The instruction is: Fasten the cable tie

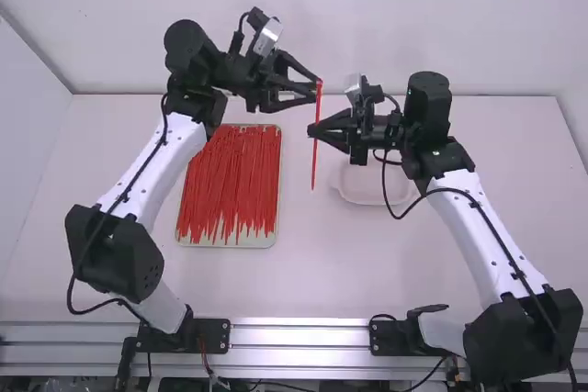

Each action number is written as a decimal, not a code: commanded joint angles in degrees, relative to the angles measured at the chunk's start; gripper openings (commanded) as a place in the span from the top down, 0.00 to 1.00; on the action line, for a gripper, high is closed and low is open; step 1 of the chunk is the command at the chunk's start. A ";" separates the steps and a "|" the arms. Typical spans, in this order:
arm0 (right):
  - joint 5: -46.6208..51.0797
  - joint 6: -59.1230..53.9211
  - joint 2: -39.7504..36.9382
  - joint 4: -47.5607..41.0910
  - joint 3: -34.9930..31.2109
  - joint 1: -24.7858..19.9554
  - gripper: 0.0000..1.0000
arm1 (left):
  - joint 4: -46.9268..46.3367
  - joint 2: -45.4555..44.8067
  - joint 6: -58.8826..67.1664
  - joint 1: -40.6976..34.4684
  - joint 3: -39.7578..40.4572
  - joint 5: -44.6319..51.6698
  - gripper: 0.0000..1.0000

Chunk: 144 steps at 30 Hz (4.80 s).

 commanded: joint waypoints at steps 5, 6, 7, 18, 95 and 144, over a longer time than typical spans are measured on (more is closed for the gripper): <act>-0.28 0.11 -0.87 0.15 1.79 -0.04 1.00 | 0.46 -0.28 1.25 -0.94 -0.72 -0.11 0.68; -0.28 0.11 -0.90 0.15 1.79 -0.04 1.00 | 0.37 -0.28 1.22 -1.01 -0.81 -0.44 0.72; -0.28 0.09 -0.87 0.17 1.79 -0.04 1.00 | 0.35 -0.28 1.22 -1.03 -0.85 -0.66 0.80; -0.28 0.09 -0.87 0.13 1.79 -0.04 0.88 | -0.48 -0.31 1.62 -1.07 -1.05 -5.66 0.98; 82.73 9.44 -0.83 -20.13 10.36 1.31 1.00 | -41.68 -0.28 19.80 5.97 24.28 -38.51 0.01; 122.05 19.87 3.58 -24.50 13.57 25.16 1.00 | -44.24 -0.31 16.02 0.66 24.30 -37.38 0.01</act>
